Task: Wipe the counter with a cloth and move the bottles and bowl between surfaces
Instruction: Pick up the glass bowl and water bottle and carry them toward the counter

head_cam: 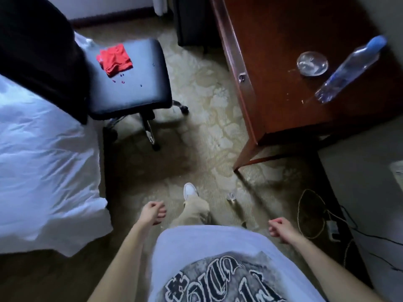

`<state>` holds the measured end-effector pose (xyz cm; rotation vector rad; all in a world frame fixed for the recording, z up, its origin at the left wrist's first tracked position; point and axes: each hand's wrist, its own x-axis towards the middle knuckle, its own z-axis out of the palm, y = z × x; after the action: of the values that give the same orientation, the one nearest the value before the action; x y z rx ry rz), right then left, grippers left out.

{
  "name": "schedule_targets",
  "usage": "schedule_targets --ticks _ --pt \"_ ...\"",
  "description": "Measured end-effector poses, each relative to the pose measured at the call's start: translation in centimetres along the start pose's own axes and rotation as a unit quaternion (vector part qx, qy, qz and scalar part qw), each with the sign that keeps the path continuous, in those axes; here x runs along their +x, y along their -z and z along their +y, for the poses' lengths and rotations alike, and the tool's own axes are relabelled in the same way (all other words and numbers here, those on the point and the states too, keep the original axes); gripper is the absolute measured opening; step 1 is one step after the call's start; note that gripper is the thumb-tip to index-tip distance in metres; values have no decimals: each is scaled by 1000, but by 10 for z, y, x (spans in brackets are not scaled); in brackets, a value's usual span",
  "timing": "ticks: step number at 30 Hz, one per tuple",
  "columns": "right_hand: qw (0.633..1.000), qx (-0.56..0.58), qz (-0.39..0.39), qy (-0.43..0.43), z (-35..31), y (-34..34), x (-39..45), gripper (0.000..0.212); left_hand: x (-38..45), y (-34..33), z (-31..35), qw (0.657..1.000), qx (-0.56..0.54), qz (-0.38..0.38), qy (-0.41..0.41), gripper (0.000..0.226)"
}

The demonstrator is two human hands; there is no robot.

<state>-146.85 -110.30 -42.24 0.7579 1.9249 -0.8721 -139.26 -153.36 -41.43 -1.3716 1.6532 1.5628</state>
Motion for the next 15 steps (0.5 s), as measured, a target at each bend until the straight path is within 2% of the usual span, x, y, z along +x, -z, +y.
schedule_targets --ticks 2,3,5,7,9,12,15 --pt "997 71 13 -19 -35 1 7 25 40 11 90 999 21 -13 -40 24" --pt "994 99 28 -19 -44 5 1 28 41 10 114 998 44 -17 -51 21" --pt "983 174 54 -38 -86 9 2 22 51 4 186 993 80 0 -91 19" --pt "963 250 105 -14 -129 16 7 14 70 -5 239 988 105 -11 -110 16" --pt "927 328 180 25 -169 29 12 14 89 -20 291 984 124 -28 -124 14" --pt "847 436 292 85 -217 69 29 23 115 -64 358 974 142 -74 -162 14" --pt "790 491 353 102 -251 114 43 57 117 -129 436 956 145 -129 -221 15"
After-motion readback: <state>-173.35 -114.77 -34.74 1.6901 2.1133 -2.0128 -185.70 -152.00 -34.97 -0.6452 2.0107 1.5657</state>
